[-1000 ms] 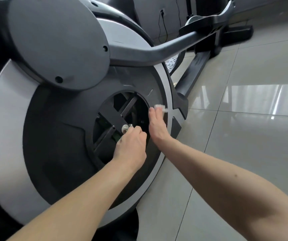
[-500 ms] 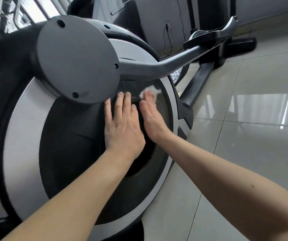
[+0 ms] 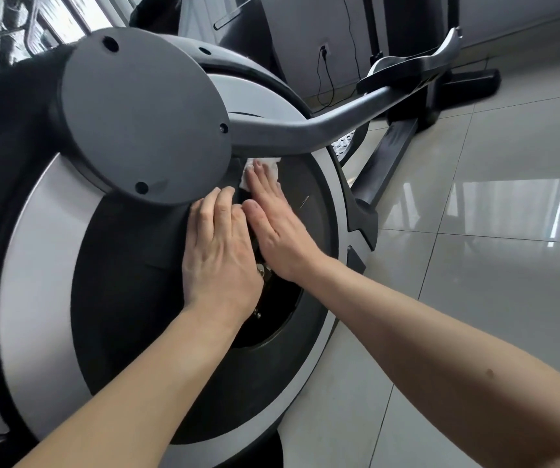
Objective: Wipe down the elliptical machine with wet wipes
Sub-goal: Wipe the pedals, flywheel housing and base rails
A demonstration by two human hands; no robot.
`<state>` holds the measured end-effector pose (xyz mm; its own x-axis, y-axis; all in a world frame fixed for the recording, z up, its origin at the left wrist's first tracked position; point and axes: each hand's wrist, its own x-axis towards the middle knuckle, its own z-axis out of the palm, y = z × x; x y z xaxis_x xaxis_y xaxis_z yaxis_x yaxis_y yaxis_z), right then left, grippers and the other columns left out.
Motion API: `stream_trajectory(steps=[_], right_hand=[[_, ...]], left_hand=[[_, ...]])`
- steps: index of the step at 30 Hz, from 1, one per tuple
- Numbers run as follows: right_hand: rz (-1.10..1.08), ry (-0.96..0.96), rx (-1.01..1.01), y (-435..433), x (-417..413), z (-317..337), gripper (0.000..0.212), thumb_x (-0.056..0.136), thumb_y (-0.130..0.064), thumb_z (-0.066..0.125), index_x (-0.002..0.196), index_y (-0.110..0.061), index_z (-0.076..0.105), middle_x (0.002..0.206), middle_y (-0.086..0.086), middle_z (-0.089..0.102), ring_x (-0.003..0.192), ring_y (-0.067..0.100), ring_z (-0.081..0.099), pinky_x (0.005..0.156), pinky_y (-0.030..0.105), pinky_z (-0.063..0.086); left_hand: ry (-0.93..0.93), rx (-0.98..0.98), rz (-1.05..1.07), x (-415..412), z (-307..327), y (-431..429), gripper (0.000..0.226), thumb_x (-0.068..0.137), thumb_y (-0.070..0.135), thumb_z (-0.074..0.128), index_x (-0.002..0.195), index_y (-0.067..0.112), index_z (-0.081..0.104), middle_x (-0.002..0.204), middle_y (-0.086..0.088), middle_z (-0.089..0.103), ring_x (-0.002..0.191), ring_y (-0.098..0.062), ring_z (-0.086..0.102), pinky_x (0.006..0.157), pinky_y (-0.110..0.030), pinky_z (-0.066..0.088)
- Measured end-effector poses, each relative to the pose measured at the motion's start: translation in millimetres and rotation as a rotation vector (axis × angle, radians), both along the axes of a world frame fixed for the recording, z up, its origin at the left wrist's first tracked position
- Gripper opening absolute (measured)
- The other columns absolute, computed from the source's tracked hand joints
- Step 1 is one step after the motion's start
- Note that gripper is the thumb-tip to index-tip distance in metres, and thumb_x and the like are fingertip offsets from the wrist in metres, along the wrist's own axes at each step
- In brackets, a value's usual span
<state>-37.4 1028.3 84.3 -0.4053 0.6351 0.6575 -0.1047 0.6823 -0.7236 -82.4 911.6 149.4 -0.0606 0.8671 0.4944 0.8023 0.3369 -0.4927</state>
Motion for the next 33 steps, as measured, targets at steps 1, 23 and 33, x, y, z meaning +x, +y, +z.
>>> stream_trajectory(steps=[1,23,33], right_hand=[[-0.038,-0.033,0.021,6.7,0.6,-2.4,0.062,0.107,-0.036,0.025,0.163,-0.013,0.013,0.172,0.000,0.003,0.157,0.009,-0.007,0.128,0.033,-0.005],[-0.172,-0.034,-0.740,25.0,-0.8,-101.4,0.063,0.110,-0.044,0.020,0.163,-0.013,0.008,0.172,-0.005,-0.001,0.157,0.008,0.000,0.123,0.029,-0.003],[-0.092,0.104,-0.614,59.3,2.1,-46.3,0.067,0.103,-0.058,0.022,0.159,-0.023,0.013,0.161,-0.004,0.027,0.154,0.020,0.020,0.127,0.044,0.016]], left_hand=[[-0.021,0.030,-0.024,-0.5,-0.6,-0.2,0.061,0.085,0.018,0.043,0.142,-0.002,0.044,0.159,-0.018,0.031,0.151,-0.031,0.019,0.127,-0.046,0.014],[-0.041,0.035,-0.079,-2.3,-10.5,5.6,0.052,0.078,0.017,0.062,0.127,0.000,0.057,0.153,-0.021,0.039,0.150,-0.036,0.024,0.127,-0.049,0.006],[-0.032,0.038,-0.071,-1.6,-17.1,10.6,0.050,0.079,0.019,0.066,0.125,0.002,0.058,0.155,-0.021,0.037,0.151,-0.036,0.020,0.126,-0.054,0.006]])
